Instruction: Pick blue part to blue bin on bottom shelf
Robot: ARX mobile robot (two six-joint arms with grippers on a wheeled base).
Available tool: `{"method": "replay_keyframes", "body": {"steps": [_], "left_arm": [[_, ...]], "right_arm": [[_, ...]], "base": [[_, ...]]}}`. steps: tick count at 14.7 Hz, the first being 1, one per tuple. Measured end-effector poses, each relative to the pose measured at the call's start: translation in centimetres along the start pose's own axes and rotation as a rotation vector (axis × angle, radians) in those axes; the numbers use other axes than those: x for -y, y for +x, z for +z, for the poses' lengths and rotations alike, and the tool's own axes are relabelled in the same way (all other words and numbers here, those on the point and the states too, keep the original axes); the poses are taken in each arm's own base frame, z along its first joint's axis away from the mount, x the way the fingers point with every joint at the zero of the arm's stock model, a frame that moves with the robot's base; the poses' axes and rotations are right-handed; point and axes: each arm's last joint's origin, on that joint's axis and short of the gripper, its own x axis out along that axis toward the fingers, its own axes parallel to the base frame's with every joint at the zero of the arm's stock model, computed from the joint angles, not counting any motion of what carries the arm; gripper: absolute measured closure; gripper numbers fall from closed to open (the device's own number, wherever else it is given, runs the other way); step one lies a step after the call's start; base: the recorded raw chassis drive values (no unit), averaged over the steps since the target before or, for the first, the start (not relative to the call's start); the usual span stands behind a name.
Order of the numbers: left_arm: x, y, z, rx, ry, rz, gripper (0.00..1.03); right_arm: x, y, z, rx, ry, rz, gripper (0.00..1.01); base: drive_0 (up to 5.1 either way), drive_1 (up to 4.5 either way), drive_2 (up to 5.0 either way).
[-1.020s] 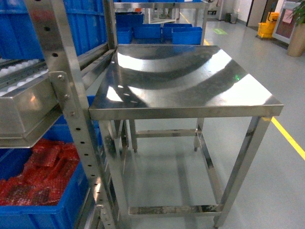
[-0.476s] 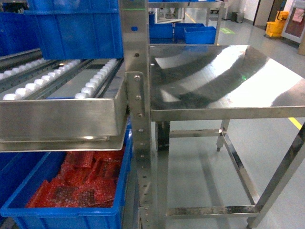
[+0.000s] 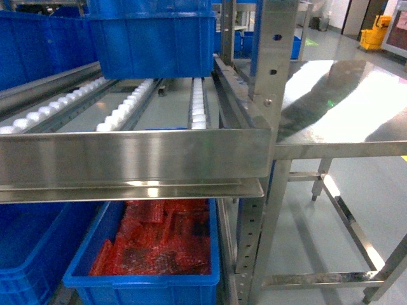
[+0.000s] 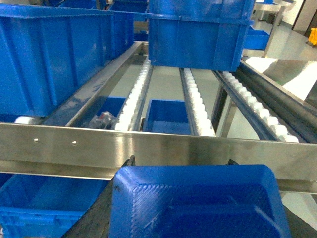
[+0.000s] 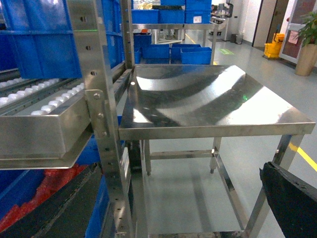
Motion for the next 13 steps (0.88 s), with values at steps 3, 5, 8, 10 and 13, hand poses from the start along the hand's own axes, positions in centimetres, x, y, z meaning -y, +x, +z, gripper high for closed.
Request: {"method": "replay_keyframes", "body": {"steps": [3, 5, 8, 10, 13], "left_arm": [[-0.01, -0.01, 0.00, 0.000, 0.000, 0.001, 0.60], [-0.01, -0.02, 0.05, 0.005, -0.002, -0.001, 0.60], [-0.01, -0.02, 0.04, 0.003, -0.001, 0.000, 0.60], [-0.01, -0.02, 0.03, 0.002, -0.001, 0.000, 0.60], [-0.01, -0.02, 0.03, 0.003, -0.001, 0.000, 0.60]], "right_arm": [[0.00, 0.00, -0.01, -0.001, 0.000, 0.000, 0.03], [0.00, 0.00, -0.03, -0.003, 0.000, 0.000, 0.03], [0.00, 0.00, -0.01, -0.001, 0.000, 0.000, 0.03], [0.00, 0.00, -0.01, -0.001, 0.000, 0.000, 0.03], [0.00, 0.00, -0.01, -0.001, 0.000, 0.000, 0.03]], "base": [[-5.1, 2.24, 2.2], [-5.0, 2.32, 2.3], [-5.0, 2.41, 2.4], [-5.0, 2.41, 2.4], [-5.0, 2.41, 2.4]]}}
